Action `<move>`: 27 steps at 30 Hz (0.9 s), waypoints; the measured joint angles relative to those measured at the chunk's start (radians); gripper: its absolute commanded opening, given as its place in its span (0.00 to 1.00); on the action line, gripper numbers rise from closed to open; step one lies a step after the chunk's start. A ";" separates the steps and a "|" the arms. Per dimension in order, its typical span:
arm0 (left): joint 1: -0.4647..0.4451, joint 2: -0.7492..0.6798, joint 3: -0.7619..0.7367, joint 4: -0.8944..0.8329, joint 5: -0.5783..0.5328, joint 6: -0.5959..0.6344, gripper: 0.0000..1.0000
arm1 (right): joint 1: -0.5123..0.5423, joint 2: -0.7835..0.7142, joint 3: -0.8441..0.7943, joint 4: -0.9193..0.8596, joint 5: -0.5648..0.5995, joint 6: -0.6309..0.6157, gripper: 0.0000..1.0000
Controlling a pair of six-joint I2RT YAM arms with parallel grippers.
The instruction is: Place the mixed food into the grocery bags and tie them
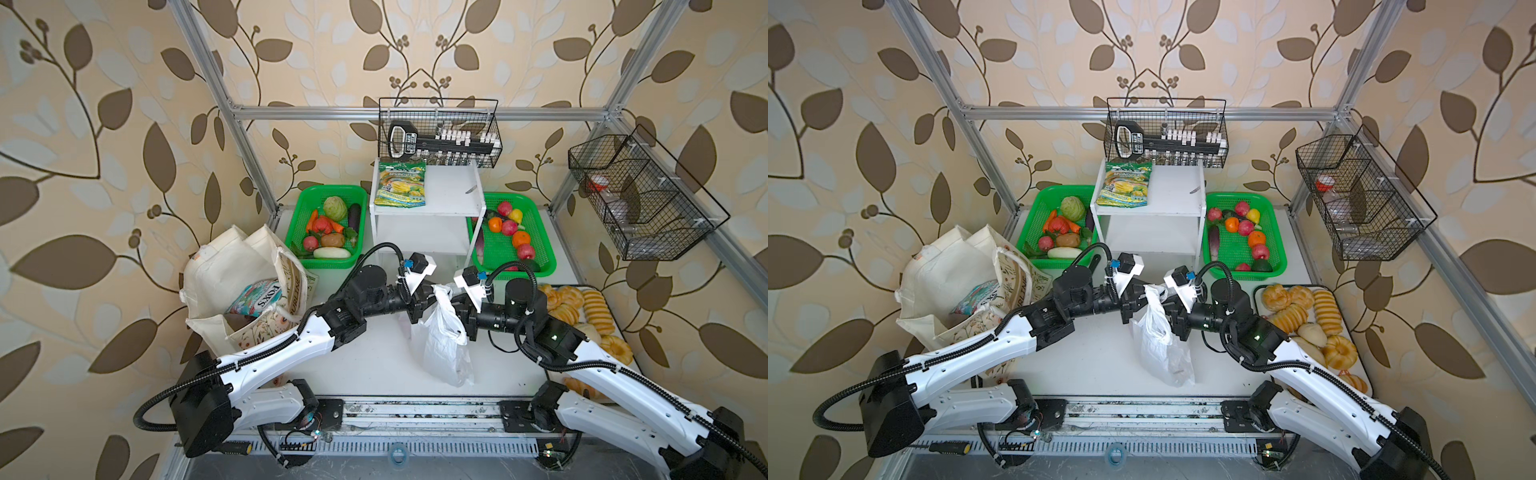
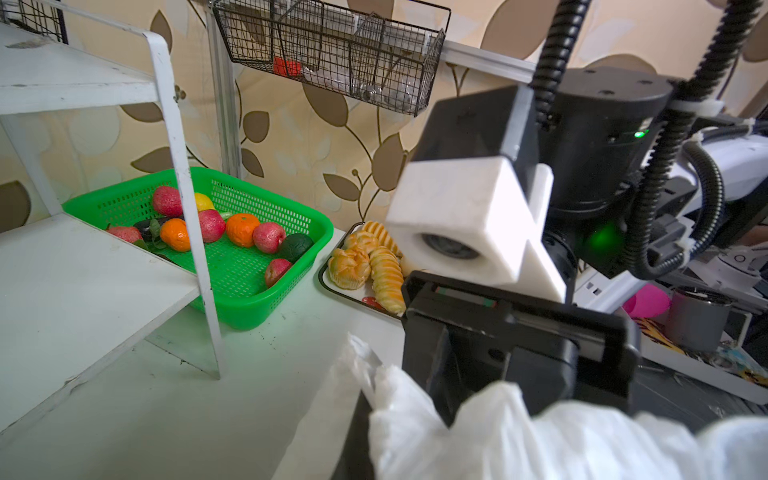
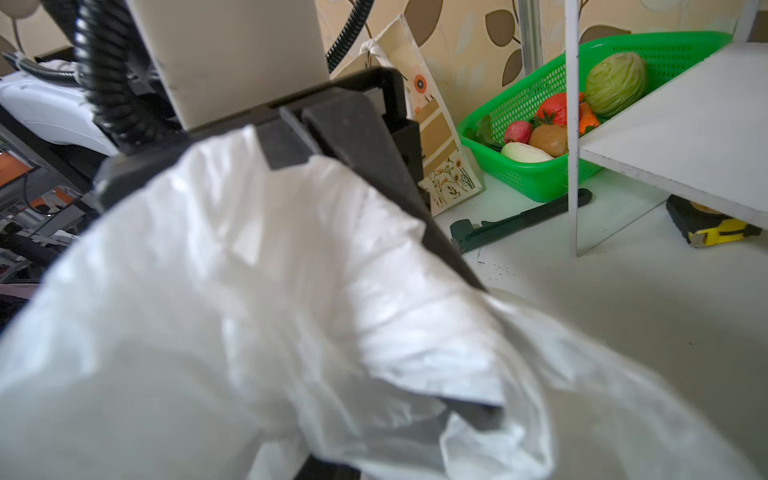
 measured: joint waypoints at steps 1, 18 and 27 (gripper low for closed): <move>0.000 0.003 -0.014 0.023 0.007 0.014 0.00 | 0.003 -0.009 -0.021 0.009 0.024 -0.005 0.28; 0.000 0.042 -0.192 0.385 -0.014 0.006 0.00 | -0.009 -0.358 -0.241 0.058 0.209 -0.026 0.30; 0.000 0.043 -0.196 0.405 -0.010 0.005 0.00 | -0.233 -0.295 -0.141 0.074 0.063 0.141 0.34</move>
